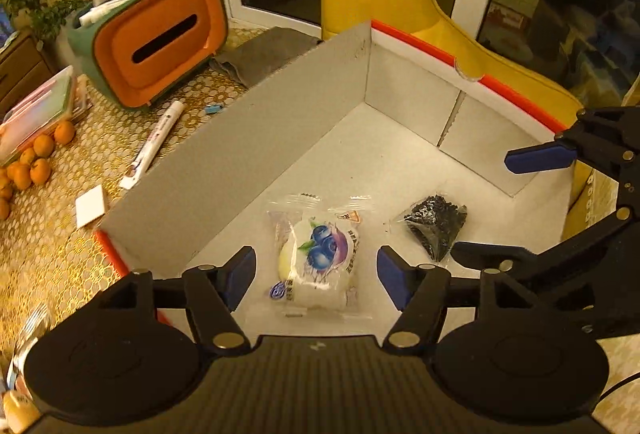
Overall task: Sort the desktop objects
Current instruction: 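Lower both bags into the box and open both grippers, then withdraw both grippers from the box back toward the table items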
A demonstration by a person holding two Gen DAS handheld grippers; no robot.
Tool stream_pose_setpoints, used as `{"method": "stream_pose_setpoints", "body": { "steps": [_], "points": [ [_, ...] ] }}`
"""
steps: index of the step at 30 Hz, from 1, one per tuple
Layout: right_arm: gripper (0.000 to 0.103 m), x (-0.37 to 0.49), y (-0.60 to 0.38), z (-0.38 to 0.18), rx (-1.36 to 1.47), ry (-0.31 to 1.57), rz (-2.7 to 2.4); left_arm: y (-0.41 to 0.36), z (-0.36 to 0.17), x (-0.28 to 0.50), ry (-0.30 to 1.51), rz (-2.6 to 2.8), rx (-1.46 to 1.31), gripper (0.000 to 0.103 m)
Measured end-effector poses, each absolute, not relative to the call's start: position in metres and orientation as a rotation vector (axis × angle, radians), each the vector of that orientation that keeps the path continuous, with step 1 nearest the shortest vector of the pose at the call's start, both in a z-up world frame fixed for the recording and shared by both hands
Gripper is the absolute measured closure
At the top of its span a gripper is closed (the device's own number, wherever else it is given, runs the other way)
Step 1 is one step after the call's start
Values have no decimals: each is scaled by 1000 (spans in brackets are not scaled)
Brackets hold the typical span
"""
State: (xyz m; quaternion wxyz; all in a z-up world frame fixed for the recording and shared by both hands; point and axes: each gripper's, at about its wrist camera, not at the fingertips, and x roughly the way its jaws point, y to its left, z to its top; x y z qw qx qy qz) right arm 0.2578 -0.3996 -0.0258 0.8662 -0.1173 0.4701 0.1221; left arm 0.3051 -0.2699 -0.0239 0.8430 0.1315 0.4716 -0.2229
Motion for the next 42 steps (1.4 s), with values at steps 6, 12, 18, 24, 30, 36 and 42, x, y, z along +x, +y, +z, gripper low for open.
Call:
{"method": "stream_pose_setpoints", "body": {
  "steps": [6, 12, 18, 24, 30, 36, 42],
  "points": [
    [15, 247, -406, -12, -179, 936, 280, -252, -9, 292, 962, -489, 220, 37],
    [12, 235, -408, -1, -143, 902, 278, -241, 5, 274, 905, -506, 220, 22],
    [12, 217, -406, 8, -122, 867, 266, -226, 15, 258, 876, -520, 190, 19],
    [12, 200, -400, 19, -113, 836, 249, -207, 25, 241, 841, -522, 166, 12],
    [12, 187, -387, 29, -94, 807, 247, -180, 33, 225, 809, -512, 116, 0],
    [12, 176, -366, 34, -85, 796, 259, -143, 35, 206, 782, -471, 69, 0],
    [12, 168, -336, 41, -98, 780, 280, -105, 32, 188, 756, -440, 64, 0]
  ]
}}
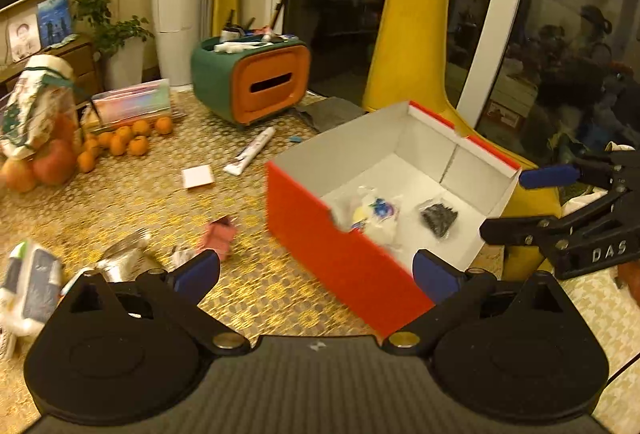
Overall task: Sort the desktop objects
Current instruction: 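Withdraw both grippers from the box back toward the table items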
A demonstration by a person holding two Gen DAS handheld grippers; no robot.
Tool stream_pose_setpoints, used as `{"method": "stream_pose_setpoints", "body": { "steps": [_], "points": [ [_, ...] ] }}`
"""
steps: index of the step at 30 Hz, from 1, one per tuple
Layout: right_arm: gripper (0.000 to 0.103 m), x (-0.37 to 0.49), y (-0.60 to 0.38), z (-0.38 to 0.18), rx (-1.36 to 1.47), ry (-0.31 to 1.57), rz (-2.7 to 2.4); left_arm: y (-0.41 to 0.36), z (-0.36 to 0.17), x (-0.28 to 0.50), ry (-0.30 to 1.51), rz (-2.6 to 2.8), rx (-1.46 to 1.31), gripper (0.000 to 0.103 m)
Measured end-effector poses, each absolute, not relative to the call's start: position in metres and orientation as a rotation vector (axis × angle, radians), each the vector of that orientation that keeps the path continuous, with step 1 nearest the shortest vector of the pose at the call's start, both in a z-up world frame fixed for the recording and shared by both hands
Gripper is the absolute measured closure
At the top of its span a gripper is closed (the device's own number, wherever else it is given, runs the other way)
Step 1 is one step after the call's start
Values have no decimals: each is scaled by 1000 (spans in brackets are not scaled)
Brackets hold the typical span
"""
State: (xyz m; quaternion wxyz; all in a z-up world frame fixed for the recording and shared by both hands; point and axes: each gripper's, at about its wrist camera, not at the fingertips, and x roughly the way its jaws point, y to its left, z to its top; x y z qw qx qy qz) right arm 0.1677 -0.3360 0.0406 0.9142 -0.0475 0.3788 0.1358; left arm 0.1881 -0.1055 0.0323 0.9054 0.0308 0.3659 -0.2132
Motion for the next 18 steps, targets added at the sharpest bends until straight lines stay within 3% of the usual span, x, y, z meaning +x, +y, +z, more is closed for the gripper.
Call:
{"method": "stream_pose_setpoints", "body": {
  "steps": [18],
  "points": [
    [12, 176, -222, 38, -148, 750, 389, -3, 7, 154, 705, -271, -11, 0]
  ]
}}
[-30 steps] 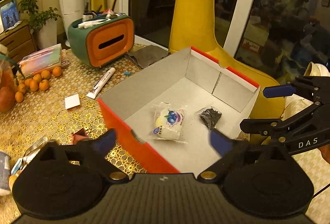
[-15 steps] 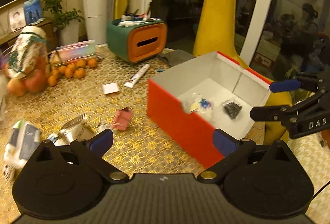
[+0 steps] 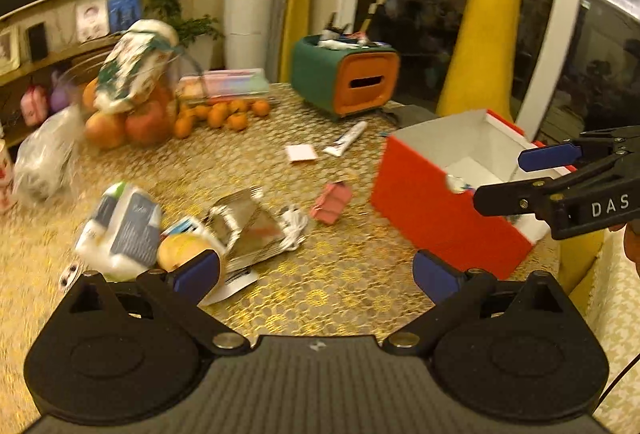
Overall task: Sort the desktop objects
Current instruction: 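Withdraw both grippers from the box back toward the table items, then grasp the yellow hamster bun with the left gripper while the right grasps the silver foil pouch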
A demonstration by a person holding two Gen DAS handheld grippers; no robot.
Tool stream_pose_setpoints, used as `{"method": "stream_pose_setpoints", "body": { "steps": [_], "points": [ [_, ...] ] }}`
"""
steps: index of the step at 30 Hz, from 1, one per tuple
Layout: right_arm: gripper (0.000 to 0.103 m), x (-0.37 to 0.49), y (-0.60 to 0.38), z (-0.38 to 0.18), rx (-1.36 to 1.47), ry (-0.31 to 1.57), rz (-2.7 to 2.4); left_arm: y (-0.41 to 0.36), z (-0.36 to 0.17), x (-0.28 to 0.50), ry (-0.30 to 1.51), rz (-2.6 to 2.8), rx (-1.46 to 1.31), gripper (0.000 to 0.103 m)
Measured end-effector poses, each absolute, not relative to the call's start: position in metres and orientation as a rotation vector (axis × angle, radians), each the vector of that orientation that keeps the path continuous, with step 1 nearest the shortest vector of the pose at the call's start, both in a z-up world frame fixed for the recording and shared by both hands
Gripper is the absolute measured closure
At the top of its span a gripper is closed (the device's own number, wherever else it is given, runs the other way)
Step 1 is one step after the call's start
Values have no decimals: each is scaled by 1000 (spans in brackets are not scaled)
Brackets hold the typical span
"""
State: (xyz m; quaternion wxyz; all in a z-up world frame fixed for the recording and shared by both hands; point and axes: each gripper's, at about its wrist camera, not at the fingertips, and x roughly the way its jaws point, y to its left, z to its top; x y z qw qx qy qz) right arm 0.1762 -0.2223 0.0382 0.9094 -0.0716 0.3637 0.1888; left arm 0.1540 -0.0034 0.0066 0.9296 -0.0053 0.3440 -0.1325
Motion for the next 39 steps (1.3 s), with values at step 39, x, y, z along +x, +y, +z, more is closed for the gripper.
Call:
{"method": "stream_pose_setpoints", "body": {
  "steps": [39],
  "points": [
    [12, 308, -79, -72, -124, 925, 551, 54, -82, 227, 676, -152, 15, 0]
  ]
}}
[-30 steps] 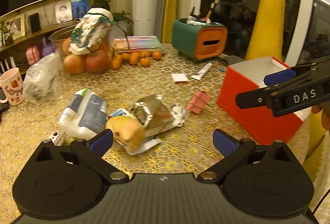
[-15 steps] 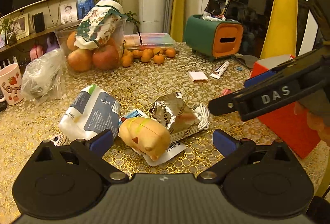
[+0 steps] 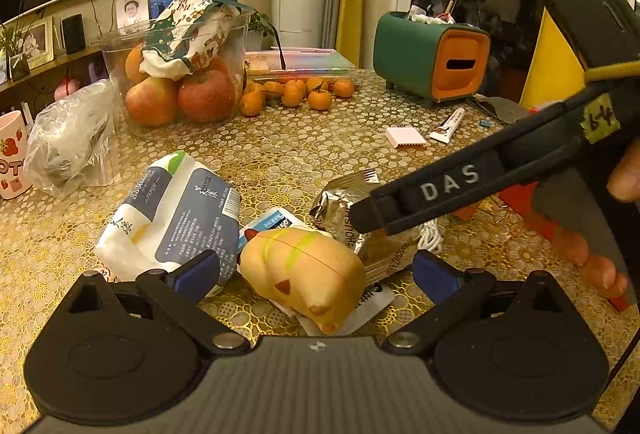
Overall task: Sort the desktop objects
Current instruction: 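Grasp the yellow hamster bun with the left gripper while the right grasps the silver foil pouch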
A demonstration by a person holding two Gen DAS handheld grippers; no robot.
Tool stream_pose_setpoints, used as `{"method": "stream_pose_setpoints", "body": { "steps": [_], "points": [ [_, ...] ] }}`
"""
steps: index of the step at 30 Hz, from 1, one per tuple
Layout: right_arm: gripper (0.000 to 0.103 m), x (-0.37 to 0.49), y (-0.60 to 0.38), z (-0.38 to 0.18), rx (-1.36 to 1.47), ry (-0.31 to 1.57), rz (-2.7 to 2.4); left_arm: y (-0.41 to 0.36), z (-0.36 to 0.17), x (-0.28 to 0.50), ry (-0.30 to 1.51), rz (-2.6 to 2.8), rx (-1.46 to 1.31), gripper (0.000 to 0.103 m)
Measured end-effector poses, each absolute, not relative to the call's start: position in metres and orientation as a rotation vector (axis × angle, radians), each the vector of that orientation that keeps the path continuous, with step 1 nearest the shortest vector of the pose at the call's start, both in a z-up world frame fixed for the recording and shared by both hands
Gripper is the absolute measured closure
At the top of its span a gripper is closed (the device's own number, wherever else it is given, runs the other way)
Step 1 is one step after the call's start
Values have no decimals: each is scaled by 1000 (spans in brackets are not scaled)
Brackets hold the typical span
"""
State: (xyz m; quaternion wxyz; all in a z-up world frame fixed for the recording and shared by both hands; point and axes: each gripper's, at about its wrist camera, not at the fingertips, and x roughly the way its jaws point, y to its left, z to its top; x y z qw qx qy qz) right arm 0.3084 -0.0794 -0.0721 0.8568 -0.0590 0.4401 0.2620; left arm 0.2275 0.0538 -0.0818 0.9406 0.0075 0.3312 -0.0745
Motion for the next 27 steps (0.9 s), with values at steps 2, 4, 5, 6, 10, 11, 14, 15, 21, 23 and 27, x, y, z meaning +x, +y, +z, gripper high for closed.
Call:
{"method": "stream_pose_setpoints", "body": {
  "steps": [2, 4, 5, 6, 10, 11, 14, 15, 21, 23, 27],
  "points": [
    [12, 312, -76, -76, -120, 933, 550, 54, -84, 231, 679, -154, 17, 0],
    [12, 315, -73, -80, -114, 945, 551, 54, -86, 232, 677, -158, 18, 0],
    [13, 316, -72, -82, -113, 949, 552, 54, -87, 233, 677, -161, 19, 0],
    [13, 317, -71, -84, -116, 952, 551, 54, -88, 234, 678, -163, 21, 1],
    [13, 319, -67, -88, -132, 941, 544, 52, -90, 237, 682, -155, 35, 5],
    [13, 320, -67, -88, -131, 938, 543, 52, -91, 239, 688, -151, 39, 7],
    [16, 322, -63, -88, -140, 933, 547, 52, -93, 242, 699, -148, 39, 11],
    [19, 322, -61, -88, -149, 933, 551, 52, -93, 242, 701, -146, 40, 12],
    [36, 318, -53, -91, -185, 924, 570, 52, -92, 243, 703, -116, 65, 30],
    [39, 318, -54, -90, -172, 925, 569, 53, -92, 243, 708, -113, 54, 31],
    [47, 317, -56, -87, -164, 919, 560, 52, -91, 242, 710, -103, 54, 33]
  ]
}}
